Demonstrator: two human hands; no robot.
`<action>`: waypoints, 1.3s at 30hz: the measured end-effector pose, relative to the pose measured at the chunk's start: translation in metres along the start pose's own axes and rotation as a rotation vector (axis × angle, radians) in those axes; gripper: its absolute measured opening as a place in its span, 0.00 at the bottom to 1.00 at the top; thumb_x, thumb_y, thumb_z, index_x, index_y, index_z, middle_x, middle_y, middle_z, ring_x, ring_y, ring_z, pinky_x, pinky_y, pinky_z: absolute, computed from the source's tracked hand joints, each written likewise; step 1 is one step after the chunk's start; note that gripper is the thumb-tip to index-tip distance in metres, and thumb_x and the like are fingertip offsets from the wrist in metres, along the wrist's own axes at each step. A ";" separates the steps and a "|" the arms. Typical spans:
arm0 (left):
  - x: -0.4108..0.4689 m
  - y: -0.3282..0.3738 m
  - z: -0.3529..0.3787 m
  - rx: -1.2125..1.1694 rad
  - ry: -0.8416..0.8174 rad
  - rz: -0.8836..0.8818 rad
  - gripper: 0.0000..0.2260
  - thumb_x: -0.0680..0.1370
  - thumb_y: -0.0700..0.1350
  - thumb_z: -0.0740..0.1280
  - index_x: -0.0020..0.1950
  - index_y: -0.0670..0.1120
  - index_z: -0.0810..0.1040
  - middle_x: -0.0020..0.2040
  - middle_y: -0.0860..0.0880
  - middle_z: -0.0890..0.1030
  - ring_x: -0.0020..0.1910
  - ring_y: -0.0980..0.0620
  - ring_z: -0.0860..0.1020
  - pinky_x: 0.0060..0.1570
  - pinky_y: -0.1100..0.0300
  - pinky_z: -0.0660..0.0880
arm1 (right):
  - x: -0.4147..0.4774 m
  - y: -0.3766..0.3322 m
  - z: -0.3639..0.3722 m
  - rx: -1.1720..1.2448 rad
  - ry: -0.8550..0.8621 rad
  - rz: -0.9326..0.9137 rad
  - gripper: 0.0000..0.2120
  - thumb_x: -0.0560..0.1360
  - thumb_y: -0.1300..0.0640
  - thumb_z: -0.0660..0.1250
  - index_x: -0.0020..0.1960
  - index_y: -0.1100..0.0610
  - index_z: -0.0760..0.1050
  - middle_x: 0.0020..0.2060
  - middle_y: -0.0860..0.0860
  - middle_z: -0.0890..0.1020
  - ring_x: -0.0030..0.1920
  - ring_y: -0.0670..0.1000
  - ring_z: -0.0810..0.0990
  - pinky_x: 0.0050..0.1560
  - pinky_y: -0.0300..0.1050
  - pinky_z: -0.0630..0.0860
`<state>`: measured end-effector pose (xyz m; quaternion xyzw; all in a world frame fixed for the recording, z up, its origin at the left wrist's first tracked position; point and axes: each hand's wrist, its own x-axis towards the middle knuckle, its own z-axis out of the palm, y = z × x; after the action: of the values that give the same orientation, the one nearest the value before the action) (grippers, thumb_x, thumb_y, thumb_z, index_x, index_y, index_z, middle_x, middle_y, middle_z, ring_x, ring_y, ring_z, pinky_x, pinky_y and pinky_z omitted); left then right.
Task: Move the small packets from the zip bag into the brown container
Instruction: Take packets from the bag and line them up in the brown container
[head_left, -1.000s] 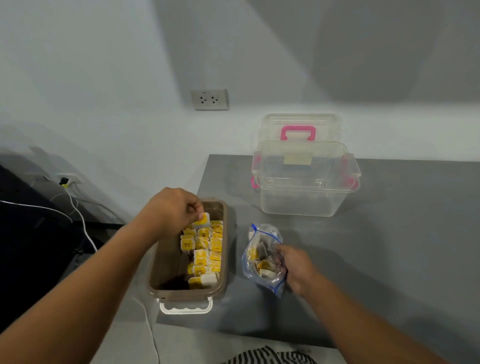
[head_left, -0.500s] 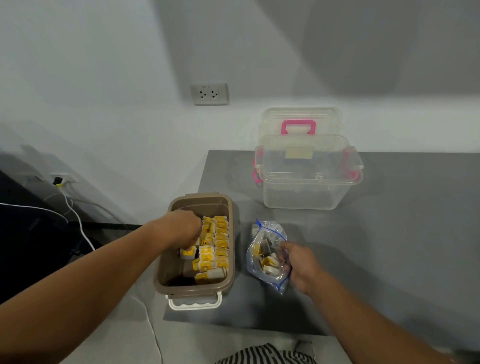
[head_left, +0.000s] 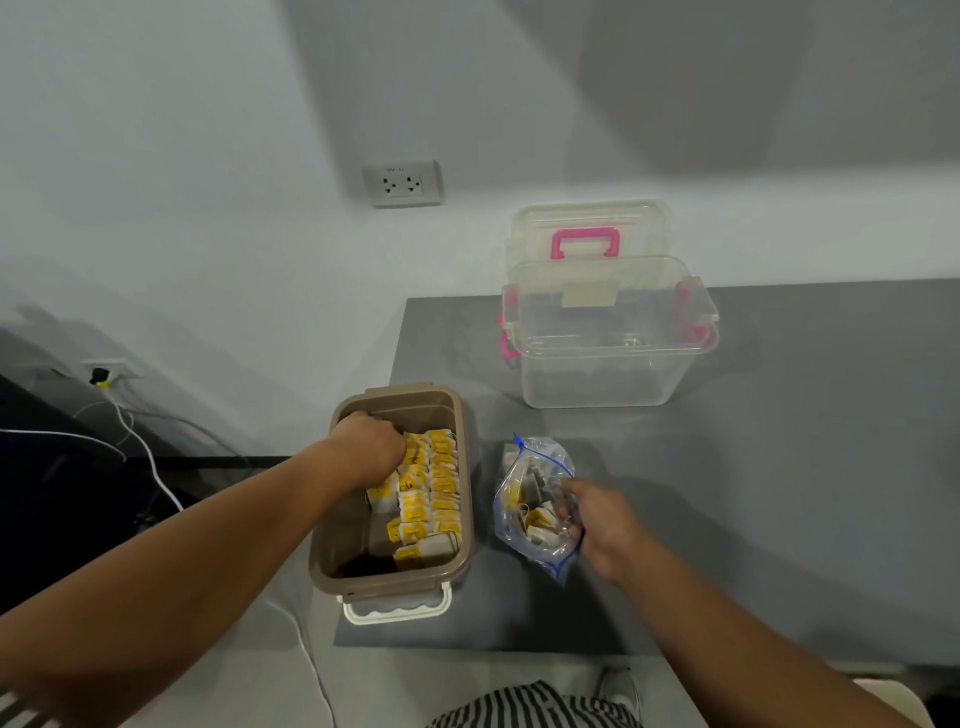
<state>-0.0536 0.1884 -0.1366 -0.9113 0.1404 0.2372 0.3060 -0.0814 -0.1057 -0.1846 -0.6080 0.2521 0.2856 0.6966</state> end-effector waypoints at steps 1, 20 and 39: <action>0.000 -0.001 0.000 -0.012 -0.008 0.002 0.09 0.79 0.43 0.62 0.53 0.49 0.82 0.51 0.49 0.84 0.50 0.48 0.82 0.46 0.54 0.75 | 0.000 0.000 0.000 -0.002 0.002 0.002 0.04 0.77 0.65 0.62 0.43 0.61 0.73 0.37 0.61 0.77 0.41 0.60 0.78 0.48 0.56 0.76; -0.002 -0.001 -0.014 -0.190 -0.064 -0.030 0.09 0.80 0.39 0.62 0.53 0.45 0.81 0.50 0.48 0.83 0.49 0.48 0.82 0.46 0.55 0.79 | 0.010 0.004 -0.006 -0.004 -0.063 0.015 0.11 0.81 0.60 0.63 0.40 0.59 0.73 0.32 0.56 0.75 0.35 0.55 0.78 0.46 0.56 0.78; -0.035 0.119 -0.132 -1.040 0.313 -0.026 0.07 0.79 0.42 0.67 0.52 0.49 0.85 0.49 0.53 0.84 0.46 0.55 0.81 0.52 0.59 0.78 | 0.009 -0.002 -0.024 0.010 -0.061 0.019 0.11 0.80 0.59 0.63 0.54 0.64 0.82 0.45 0.60 0.87 0.48 0.60 0.85 0.56 0.58 0.82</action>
<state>-0.0857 0.0181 -0.0842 -0.9686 0.0372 0.1329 -0.2068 -0.0735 -0.1291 -0.1931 -0.5930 0.2380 0.3093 0.7043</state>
